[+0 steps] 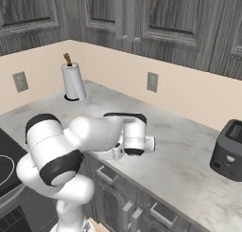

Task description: Retrieve the wine glasses from the counter and place one next to each plate.

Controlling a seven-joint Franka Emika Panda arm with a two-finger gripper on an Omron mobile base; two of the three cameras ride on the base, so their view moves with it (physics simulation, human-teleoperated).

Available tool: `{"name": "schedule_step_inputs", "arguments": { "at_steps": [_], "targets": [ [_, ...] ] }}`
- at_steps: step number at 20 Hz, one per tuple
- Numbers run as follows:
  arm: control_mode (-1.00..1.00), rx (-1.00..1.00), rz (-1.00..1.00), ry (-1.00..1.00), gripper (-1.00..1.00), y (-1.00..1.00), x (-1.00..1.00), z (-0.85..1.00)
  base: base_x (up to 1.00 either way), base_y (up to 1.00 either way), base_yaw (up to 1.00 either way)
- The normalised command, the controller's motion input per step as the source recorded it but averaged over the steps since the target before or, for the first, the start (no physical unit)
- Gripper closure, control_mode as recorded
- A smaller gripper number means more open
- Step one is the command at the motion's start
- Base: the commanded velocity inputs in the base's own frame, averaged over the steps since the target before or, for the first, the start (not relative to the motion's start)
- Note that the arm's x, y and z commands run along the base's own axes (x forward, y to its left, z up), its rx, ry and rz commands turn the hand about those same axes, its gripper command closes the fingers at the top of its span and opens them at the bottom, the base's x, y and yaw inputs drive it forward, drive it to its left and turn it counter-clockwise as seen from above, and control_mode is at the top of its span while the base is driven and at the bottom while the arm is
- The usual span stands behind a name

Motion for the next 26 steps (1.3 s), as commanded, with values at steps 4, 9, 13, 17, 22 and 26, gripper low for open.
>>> {"name": "schedule_step_inputs", "arguments": {
  "at_steps": [4, 9, 13, 17, 22, 26],
  "targets": [
    [-1.00, 0.02, 0.00, 0.00, -1.00, 0.00, 0.23, -0.05, 0.00, 0.00, 0.00],
    [-1.00, 0.00, 0.00, 0.00, -1.00, 0.00, 0.18, -0.11, 0.00, 0.00, 0.00],
    [-1.00, 0.00, 0.00, 0.00, -1.00, 0.15, 0.30, -0.18, 0.00, 0.00, 0.00],
    [-1.00, 0.00, 0.00, 0.00, -1.00, 0.22, 0.30, -0.22, 0.00, 0.00, 0.00],
    [-1.00, 0.01, 0.00, 0.01, -1.00, 0.06, 0.18, -0.19, 0.00, 0.00, 0.00],
    [-1.00, 0.00, 0.00, 0.09, -1.00, 0.00, 0.00, -0.21, 0.00, 0.00, 0.00]
  ]
}}
